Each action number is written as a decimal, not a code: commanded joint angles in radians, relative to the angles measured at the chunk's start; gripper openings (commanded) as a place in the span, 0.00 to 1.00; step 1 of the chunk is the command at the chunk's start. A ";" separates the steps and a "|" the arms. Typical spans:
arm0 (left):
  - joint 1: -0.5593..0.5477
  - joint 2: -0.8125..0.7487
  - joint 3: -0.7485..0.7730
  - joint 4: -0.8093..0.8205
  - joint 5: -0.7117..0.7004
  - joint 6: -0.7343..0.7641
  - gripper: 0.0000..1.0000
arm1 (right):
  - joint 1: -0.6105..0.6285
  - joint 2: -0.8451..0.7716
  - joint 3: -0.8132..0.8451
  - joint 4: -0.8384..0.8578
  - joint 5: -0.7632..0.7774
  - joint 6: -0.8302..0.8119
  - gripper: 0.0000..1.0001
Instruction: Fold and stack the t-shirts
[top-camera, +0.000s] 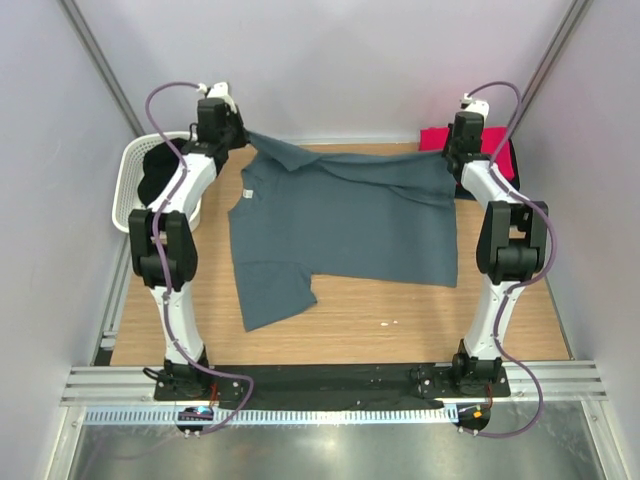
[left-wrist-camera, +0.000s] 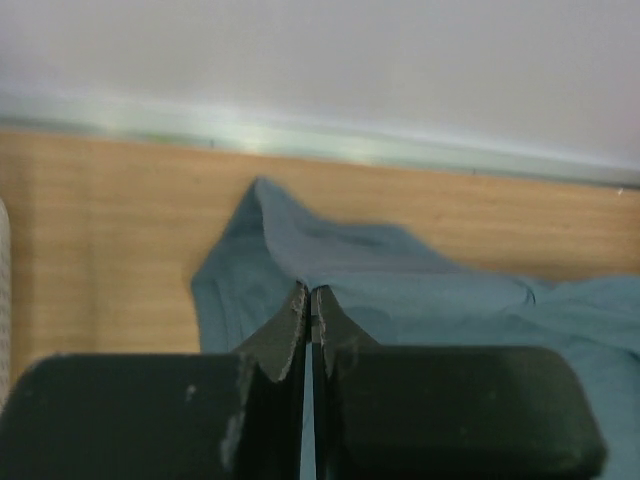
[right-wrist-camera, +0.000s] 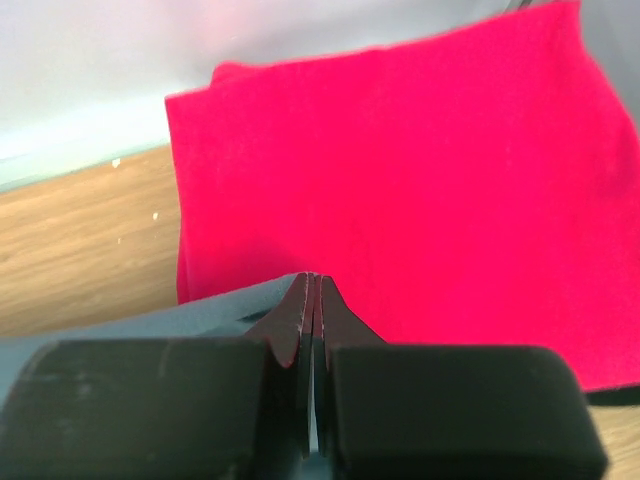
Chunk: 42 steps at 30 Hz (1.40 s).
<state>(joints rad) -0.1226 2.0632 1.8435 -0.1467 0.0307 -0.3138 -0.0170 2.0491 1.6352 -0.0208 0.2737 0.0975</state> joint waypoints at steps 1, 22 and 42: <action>0.000 -0.098 -0.161 0.036 0.009 -0.121 0.00 | -0.003 -0.108 -0.075 0.032 -0.028 0.065 0.01; -0.028 -0.278 -0.794 -0.068 -0.072 -0.492 0.00 | 0.057 -0.319 -0.506 -0.133 -0.041 0.317 0.01; -0.020 -0.756 -1.046 -0.481 -0.305 -0.492 0.00 | 0.147 -0.650 -0.842 -0.360 -0.004 0.410 0.01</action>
<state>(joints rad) -0.1482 1.3800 0.8070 -0.5591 -0.2398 -0.8433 0.1223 1.4765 0.8017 -0.3283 0.2253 0.4862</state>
